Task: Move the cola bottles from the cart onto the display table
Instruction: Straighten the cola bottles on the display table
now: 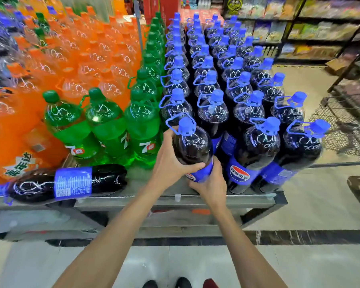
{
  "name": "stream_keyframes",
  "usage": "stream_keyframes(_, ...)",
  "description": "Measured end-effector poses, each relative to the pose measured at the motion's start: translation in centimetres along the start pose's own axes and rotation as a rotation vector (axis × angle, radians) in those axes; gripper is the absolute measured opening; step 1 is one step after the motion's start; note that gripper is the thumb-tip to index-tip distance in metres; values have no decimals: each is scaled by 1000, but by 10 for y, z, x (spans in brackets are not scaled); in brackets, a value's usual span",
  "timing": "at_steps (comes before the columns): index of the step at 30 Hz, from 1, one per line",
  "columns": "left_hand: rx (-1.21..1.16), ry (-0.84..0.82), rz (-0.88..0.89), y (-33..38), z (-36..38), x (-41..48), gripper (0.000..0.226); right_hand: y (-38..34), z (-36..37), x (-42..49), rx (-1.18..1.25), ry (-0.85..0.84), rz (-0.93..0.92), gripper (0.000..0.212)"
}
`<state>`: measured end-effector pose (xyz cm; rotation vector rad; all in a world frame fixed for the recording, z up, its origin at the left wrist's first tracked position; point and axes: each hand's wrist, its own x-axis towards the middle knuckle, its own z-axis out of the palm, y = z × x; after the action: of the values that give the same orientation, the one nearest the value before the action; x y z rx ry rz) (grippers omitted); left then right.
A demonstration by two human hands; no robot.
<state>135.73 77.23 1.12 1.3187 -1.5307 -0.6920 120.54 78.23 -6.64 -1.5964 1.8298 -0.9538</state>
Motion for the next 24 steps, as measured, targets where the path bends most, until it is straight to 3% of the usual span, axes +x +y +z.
stream_keyframes(9, 111, -263, 119, 16, 14, 20, 104, 7, 10, -12, 60, 228, 151, 109)
stream_keyframes(24, 122, -359, 147, 18, 26, 36, 104, -8, 16, -18, -73, 378, 287, 109)
